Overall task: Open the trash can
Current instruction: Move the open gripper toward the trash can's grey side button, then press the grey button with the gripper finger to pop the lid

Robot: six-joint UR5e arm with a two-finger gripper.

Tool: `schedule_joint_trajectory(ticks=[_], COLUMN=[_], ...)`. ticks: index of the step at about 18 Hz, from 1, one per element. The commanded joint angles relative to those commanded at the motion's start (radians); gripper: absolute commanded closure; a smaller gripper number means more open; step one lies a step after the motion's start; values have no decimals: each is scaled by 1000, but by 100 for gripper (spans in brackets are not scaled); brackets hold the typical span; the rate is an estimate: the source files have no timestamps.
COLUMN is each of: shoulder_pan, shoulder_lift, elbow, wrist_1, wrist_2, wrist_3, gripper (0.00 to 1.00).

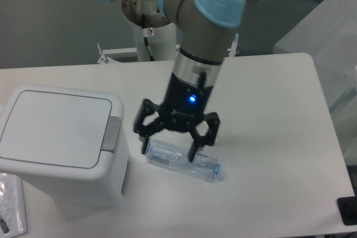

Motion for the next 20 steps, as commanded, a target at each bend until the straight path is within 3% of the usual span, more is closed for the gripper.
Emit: schedule_joint_trajectory(ticks=[20], shoulder_pan=[-43], shoulder_lift=[-37], elbow=[-32], wrist_1=[9], wrist_2=[6], wrist_3=[9], gripper=[0])
